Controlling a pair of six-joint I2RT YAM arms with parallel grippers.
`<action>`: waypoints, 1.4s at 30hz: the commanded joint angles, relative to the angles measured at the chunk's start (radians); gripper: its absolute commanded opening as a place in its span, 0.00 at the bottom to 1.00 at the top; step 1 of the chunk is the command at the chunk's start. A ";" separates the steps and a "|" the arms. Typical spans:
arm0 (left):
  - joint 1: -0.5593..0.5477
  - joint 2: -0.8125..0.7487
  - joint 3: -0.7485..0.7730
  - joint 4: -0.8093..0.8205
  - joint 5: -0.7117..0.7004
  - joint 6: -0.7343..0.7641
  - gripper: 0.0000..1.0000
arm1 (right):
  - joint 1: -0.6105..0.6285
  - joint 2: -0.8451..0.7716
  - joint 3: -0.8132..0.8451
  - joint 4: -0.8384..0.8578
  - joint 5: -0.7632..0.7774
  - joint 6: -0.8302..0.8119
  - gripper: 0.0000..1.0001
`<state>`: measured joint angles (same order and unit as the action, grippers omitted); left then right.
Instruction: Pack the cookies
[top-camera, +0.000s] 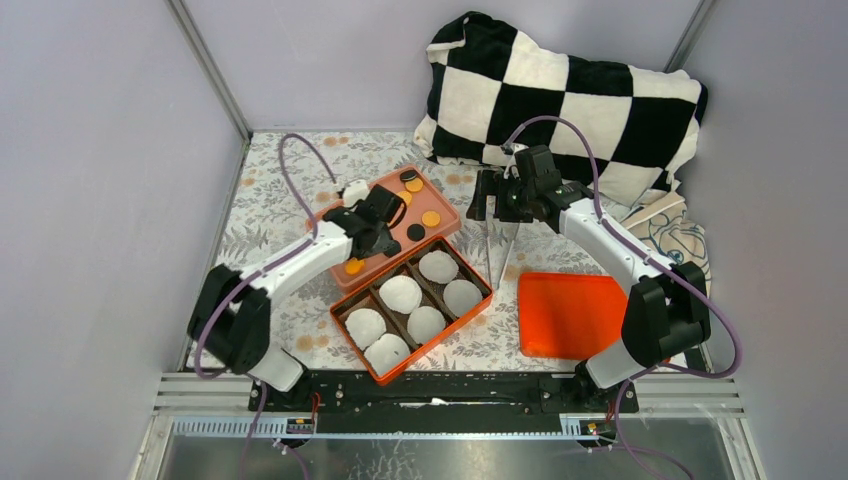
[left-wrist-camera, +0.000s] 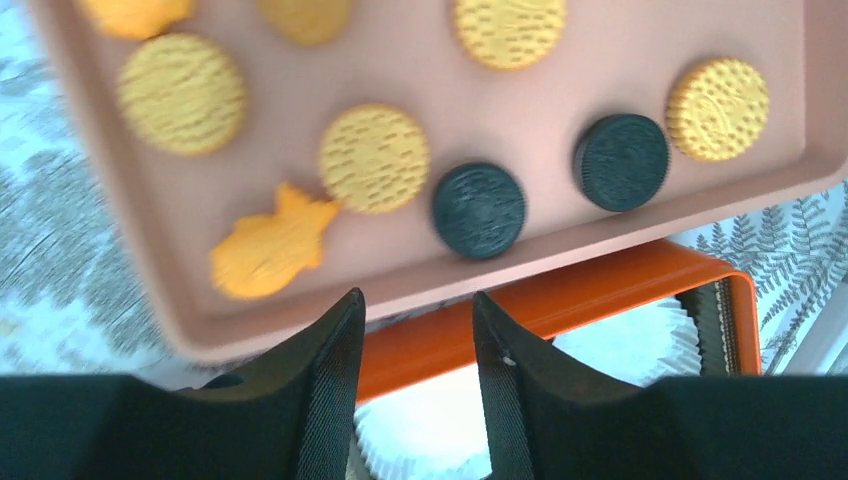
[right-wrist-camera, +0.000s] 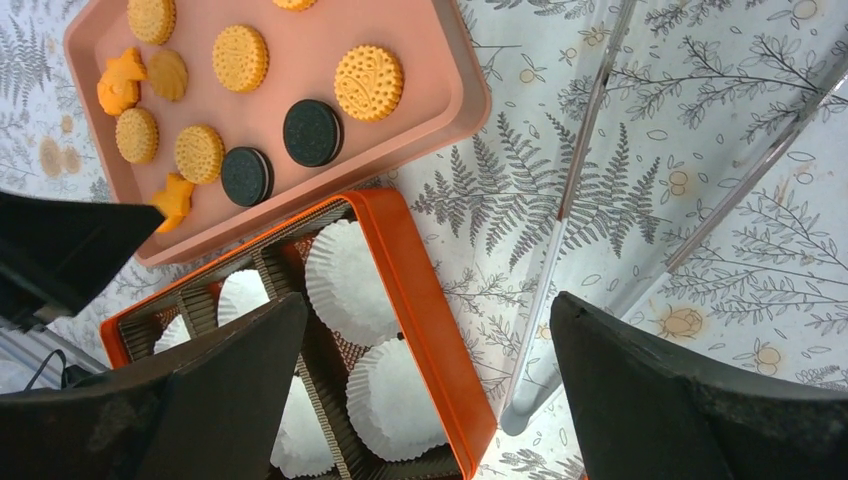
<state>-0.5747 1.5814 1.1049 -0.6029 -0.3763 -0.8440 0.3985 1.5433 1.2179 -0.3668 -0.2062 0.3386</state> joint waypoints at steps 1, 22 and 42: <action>0.016 -0.132 -0.051 -0.297 -0.157 -0.260 0.49 | 0.003 -0.038 0.006 0.042 -0.056 0.010 1.00; 0.358 -0.051 -0.140 -0.276 0.083 -0.336 0.22 | 0.003 -0.094 -0.043 0.096 -0.164 0.062 1.00; 0.395 0.487 0.374 -0.142 0.072 -0.249 0.15 | 0.003 -0.088 -0.128 0.045 -0.139 0.051 1.00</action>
<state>-0.1905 1.9789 1.3975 -0.8139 -0.2996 -1.1160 0.3985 1.4761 1.1248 -0.3019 -0.3420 0.3943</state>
